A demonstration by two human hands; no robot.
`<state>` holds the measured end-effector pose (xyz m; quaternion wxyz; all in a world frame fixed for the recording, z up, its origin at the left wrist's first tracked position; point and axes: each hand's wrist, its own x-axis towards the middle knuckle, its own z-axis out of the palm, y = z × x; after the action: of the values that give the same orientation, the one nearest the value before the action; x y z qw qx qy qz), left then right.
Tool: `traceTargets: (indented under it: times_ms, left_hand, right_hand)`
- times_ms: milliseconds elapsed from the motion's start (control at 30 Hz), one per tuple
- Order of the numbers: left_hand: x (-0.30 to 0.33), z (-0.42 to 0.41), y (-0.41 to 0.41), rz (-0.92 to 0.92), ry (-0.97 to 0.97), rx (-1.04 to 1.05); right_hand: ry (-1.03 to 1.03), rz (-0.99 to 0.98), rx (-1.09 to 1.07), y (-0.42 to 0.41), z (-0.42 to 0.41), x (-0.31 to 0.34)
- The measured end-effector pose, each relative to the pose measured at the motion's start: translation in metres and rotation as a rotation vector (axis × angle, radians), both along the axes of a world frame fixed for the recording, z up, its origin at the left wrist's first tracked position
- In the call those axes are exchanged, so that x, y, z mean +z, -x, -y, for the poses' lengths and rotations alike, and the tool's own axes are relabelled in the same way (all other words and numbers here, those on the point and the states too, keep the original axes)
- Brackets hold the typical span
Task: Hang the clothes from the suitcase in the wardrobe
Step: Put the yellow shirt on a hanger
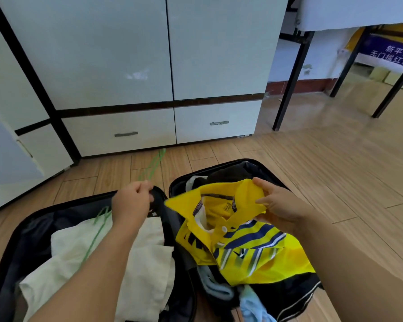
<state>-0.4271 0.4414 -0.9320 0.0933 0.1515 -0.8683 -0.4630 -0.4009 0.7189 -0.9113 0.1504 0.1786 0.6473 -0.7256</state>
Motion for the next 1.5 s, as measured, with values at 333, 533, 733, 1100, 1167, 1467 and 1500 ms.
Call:
traceTargets:
  times_ms: [333, 533, 733, 1100, 1167, 1467, 1500]
  left_hand:
    - [0.022, -0.052, -0.012, -0.256, 0.173, -0.296]
    - [-0.008, -0.083, -0.022, -0.440, 0.522, -0.513]
    - [-0.030, -0.077, -0.020, -0.540, 0.858, -0.578]
    - [-0.027, -0.119, -0.036, -0.897, 0.827, -0.662]
    - [-0.021, -0.124, -0.037, -0.958, 0.835, -0.662]
    - [-0.030, -0.137, -0.046, -1.125, 0.819, -0.719]
    - [-0.033, -0.132, -0.044, -1.128, 0.813, -0.683]
  right_hand:
    - [0.385, -0.108, -0.142, 0.000, -0.007, 0.012]
    - [0.054, -0.080, 0.011, -0.007, -0.008, 0.009]
    - [-0.257, -0.118, -0.262, 0.002, -0.025, 0.000]
    - [-1.205, -0.192, 0.271, 0.001, -0.013, 0.005]
    - [-0.961, -0.214, 0.302, -0.001, -0.014, 0.008]
    - [-0.546, -0.351, 0.006, 0.006, -0.003, 0.002]
    - [-0.531, -0.385, -0.054, 0.007, -0.001, 0.008]
